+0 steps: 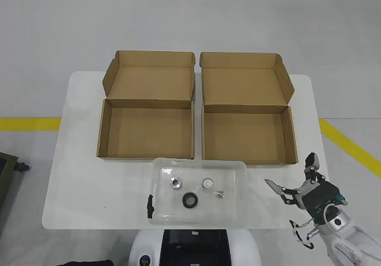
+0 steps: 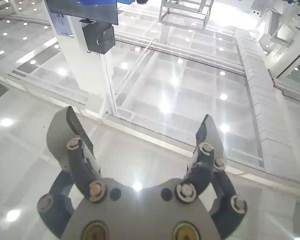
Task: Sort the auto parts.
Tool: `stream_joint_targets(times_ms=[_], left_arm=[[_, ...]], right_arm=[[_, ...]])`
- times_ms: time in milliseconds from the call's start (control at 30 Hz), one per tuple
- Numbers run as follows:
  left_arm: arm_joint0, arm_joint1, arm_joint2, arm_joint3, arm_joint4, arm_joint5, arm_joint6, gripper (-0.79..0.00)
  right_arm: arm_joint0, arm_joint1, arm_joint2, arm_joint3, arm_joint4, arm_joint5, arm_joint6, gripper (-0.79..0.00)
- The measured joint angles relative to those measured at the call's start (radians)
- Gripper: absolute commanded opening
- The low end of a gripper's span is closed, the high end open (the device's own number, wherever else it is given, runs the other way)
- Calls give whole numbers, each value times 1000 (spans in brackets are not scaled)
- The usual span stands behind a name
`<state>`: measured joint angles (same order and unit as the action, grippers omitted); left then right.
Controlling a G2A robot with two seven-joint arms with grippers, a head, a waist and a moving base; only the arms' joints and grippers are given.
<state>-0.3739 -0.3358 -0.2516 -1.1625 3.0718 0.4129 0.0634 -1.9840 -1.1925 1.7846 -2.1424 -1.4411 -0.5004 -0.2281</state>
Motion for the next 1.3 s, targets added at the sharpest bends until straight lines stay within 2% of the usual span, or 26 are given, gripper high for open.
stream_joint_targets(times_ms=[1200, 1300], left_arm=[[0, 0, 0, 0, 0, 0, 0, 0], [0, 0, 0, 0, 0, 0, 0, 0]], right_arm=[[0, 0, 0, 0, 0, 0, 0, 0], [13, 1, -16, -4, -6, -14, 32, 0]])
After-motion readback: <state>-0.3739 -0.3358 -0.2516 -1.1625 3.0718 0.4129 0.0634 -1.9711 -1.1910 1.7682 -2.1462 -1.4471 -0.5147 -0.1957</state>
